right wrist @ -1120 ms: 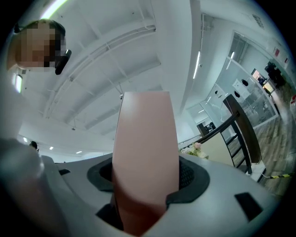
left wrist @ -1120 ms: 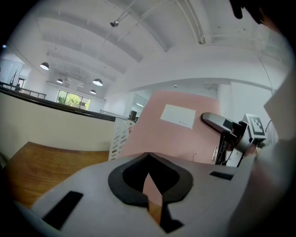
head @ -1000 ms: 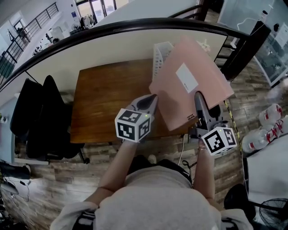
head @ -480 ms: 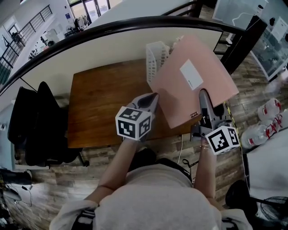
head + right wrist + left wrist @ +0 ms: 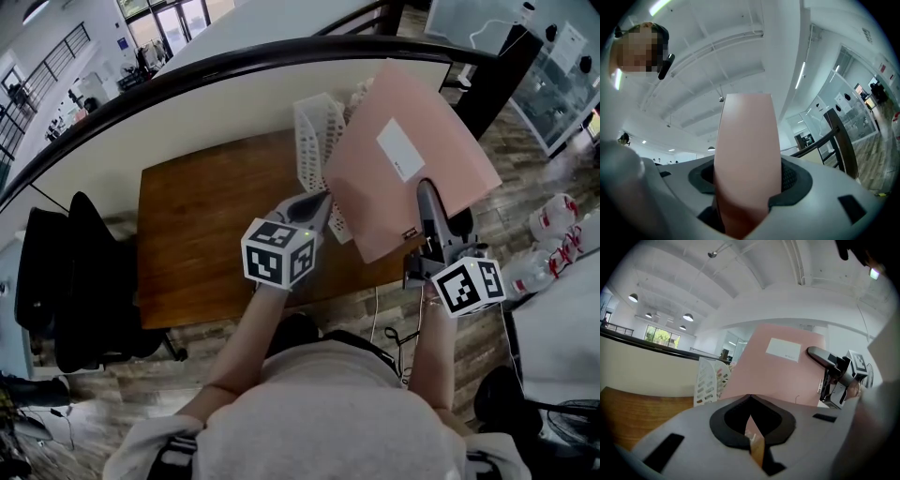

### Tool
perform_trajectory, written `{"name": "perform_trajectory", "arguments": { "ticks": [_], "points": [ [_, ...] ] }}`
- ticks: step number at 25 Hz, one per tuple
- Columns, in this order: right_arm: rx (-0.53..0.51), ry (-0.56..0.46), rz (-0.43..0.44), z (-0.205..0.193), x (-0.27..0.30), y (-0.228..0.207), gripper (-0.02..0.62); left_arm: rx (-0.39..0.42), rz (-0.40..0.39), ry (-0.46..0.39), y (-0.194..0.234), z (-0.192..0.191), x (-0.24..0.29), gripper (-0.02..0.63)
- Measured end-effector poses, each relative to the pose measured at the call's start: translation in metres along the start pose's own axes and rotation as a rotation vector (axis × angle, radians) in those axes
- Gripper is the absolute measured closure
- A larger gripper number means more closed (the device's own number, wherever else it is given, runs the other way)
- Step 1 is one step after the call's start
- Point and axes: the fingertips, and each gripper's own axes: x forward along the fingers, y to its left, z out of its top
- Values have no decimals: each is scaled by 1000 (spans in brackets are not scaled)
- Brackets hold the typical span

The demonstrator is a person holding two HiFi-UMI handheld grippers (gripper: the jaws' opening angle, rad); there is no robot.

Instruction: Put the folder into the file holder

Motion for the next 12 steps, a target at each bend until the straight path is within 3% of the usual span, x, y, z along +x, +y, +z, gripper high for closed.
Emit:
{"name": "perform_trajectory", "arguments": {
  "ticks": [12],
  "points": [
    [-72, 8, 33, 0, 43, 18, 304, -32, 0, -25, 38, 17, 4, 595]
  ]
}}
